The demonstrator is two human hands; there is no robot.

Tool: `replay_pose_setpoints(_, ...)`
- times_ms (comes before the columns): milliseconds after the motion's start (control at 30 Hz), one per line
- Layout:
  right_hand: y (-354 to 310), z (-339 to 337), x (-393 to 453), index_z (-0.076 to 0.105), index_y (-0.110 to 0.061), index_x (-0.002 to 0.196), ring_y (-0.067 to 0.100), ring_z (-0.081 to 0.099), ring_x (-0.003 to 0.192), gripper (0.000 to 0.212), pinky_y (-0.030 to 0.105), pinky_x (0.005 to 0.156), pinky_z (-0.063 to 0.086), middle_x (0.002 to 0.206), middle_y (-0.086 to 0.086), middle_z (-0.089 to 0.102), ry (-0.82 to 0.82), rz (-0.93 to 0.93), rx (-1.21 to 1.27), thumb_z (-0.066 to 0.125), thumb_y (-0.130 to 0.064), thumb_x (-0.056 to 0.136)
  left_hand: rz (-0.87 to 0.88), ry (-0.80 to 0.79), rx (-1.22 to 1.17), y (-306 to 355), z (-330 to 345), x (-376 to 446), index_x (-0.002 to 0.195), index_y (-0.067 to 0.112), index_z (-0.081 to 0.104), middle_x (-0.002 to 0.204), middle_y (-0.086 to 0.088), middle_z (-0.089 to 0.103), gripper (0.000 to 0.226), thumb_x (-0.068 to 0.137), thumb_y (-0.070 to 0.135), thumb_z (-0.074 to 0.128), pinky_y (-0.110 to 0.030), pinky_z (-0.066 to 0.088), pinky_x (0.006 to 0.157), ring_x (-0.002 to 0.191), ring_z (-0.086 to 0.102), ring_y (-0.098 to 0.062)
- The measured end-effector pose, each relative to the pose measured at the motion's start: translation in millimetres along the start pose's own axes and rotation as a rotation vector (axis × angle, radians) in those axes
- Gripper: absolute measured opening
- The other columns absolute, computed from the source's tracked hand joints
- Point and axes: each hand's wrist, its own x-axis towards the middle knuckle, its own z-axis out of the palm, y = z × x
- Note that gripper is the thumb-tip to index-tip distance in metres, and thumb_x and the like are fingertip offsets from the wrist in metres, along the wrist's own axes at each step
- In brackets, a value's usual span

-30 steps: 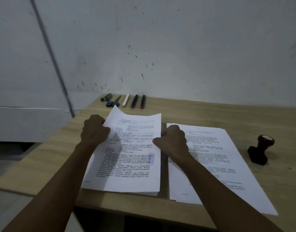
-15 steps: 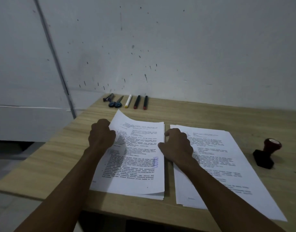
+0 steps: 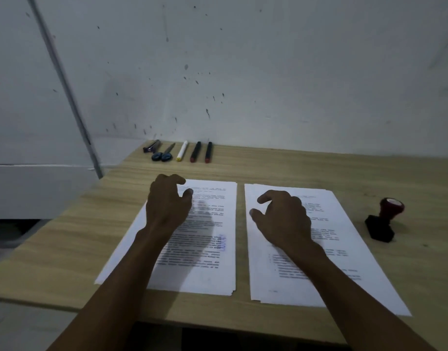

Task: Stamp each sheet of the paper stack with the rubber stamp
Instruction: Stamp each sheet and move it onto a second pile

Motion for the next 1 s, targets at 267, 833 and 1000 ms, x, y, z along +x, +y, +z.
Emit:
replay_pose_setpoints(267,81.5,-64.1,2.6,0.054,-0.020,0.110,0.028,0.058,0.100,0.033,0.035,0.068,0.043,0.102,0.003,0.061,0.404,0.014,-0.029,0.070,-0.020,0.082,0.309,-0.136,-0.152,90.2,57.7,-32.4,0.100,0.011,0.071,0.100,-0.003,0.065,0.019,0.083,0.019,0.071,-0.023,0.040,0.075,0.091,0.060,-0.016)
replay_pose_setpoints(833,160.0,-118.8,18.0,0.053,-0.020,0.113,0.036,0.062,0.096,0.038,0.037,0.074,0.042,0.103,0.011,0.065,0.286,0.291,-0.180,0.063,-0.047,0.088,0.410,-0.357,-0.236,157.2,119.8,-61.2,0.099,0.016,0.070,0.106,0.001,0.063,0.018,0.083,0.025,0.070,-0.039,0.047,0.090,0.104,0.058,-0.018)
replay_pose_setpoints(1000,153.8,-122.3,15.2,0.053,-0.018,0.112,0.035,0.062,0.093,0.035,0.037,0.074,0.042,0.098,0.010,0.065,0.333,0.231,-0.157,0.060,-0.045,0.090,0.465,-0.395,-0.212,152.5,122.6,-64.9,0.102,0.018,0.069,0.111,0.004,0.064,0.024,0.083,0.032,0.070,-0.032,0.041,0.095,0.110,0.053,-0.015)
